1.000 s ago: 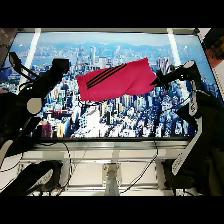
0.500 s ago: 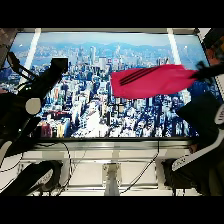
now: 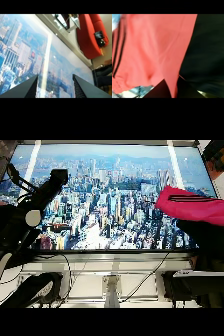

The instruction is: Fold the clothes and pants, and hang the long-sleeved shirts on hangers.

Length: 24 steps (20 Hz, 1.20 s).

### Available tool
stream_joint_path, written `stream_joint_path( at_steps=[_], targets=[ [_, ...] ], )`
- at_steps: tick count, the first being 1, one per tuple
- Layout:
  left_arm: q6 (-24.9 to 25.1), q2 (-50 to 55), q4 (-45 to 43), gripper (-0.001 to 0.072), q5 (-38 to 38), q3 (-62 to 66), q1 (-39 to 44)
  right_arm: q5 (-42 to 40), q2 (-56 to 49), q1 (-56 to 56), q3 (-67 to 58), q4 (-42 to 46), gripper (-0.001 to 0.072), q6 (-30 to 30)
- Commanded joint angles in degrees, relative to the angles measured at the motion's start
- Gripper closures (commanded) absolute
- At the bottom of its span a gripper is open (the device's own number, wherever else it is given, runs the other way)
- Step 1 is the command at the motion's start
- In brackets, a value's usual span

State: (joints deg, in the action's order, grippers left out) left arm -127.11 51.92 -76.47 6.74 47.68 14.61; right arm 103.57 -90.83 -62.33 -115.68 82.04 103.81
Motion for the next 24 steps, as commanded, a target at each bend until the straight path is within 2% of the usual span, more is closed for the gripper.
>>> stream_joint_path(
  at_steps=[1,5,6,7,8,9,13,14,15,16,17,18,20,24],
  targets=[
    [0.0,0.0,0.0,0.0206,-0.1,0.1,0.0,1.9,6.3,-8.9,0.1,8.0,0.0705,-2.7],
    [0.0,0.0,0.0,0.0206,-0.1,0.1,0.0,1.9,9.7,-14.5,2.6,8.1,0.0691,-4.5],
    [0.0,0.0,0.0,0.0206,0.0,0.1,0.0,1.9,9.7,-14.6,2.6,8.2,0.0558,-4.5],
    [0.0,0.0,0.0,0.0206,0.0,0.1,0.0,1.9,9.8,-14.5,2.6,7.9,0.032,-4.5],
    [0.0,0.0,0.0,0.0206,0.0,0.1,0.0,1.9,10.0,-14.3,2.6,7.4,0.0132,-4.5],
    [0.0,0.0,0.0,0.0206,0.0,0.1,0.0,1.9,10.3,-14.3,2.5,6.8,0.0093,-4.5],
    [0.0,0.0,0.0,0.0206,0.0,0.1,0.0,1.8,10.8,-14.3,2.5,3.4,0.0099,-4.5],
    [0.4,0.0,-0.1,0.0219,0.0,0.1,0.0,1.6,10.7,-14.3,2.5,-1.9,0.0192,-4.5],
    [2.7,-0.1,-0.2,0.0295,-0.1,0.1,0.0,0.8,10.6,-14.3,2.5,-9.8,0.053,-4.5],
    [6.3,-0.3,-0.9,0.0423,-0.2,0.1,-0.3,-1.0,10.6,-13.8,2.5,-20.5,0.0698,-5.7],
    [9.9,-1.2,-1.7,0.0632,-0.2,0.1,-0.6,-2.3,10.6,-12.5,2.5,-30.3,0.0702,-7.8],
    [12.8,-2.5,-1.7,0.0685,-0.2,0.1,-1.0,-3.1,10.6,-10.1,2.5,-39.5,0.0703,-8.7],
    [17.7,-6.5,-1.7,0.0686,0.3,0.2,-1.7,-3.1,10.7,-2.2,2.4,-50.5,0.0703,-9.3],
    [21.3,-17.5,-1.8,0.0686,4.2,1.4,-2.8,-7.4,10.6,19.5,1.9,-58.1,0.0703,-10.2]
  ],
)
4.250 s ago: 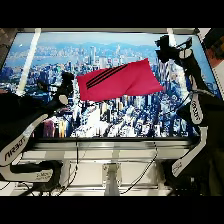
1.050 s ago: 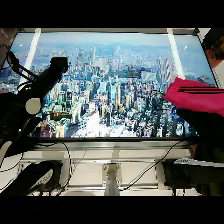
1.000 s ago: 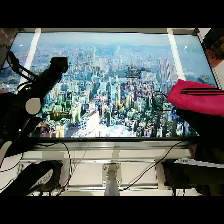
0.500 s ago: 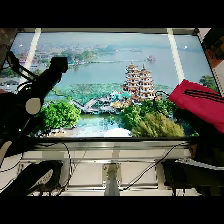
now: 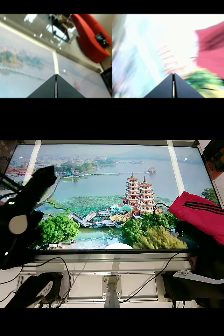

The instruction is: Fold the clothes and pants, and hang the long-sleeved shirts on hangers.

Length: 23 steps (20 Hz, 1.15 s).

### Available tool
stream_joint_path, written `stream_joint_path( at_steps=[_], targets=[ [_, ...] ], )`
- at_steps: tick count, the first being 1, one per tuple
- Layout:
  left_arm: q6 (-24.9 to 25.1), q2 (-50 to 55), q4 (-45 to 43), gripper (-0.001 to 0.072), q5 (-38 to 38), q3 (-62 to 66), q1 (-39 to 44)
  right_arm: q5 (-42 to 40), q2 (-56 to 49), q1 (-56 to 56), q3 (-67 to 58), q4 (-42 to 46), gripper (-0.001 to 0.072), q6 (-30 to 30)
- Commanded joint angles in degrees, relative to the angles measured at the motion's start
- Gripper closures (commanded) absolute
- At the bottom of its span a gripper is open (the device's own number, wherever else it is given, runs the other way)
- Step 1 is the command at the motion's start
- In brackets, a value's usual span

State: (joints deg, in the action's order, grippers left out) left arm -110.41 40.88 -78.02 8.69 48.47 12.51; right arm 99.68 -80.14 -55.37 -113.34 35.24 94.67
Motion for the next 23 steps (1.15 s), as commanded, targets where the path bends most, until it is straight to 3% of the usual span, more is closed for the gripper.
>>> stream_joint_path(
  at_steps=[1,5,10,23],
  targets=[
    [4.8,-9.2,-0.2,0.0686,2.7,0.7,-0.9,-4.6,-0.3,17.7,-1.5,-11.5,0.0703,-1.2],
    [4.8,-19.3,-0.2,0.0686,5.7,0.7,-0.9,-5.6,-0.6,32.4,-4.0,-11.3,0.0702,-1.4],
    [4.8,-25.8,-0.2,0.0685,5.9,0.6,-0.8,-10.6,-0.7,41.8,-4.0,-10.9,0.0701,-1.4],
    [4.8,-29.4,-0.2,0.0684,5.9,0.6,-0.8,-11.4,-0.7,44.5,-4.0,-10.8,0.07,-1.4]
  ],
)
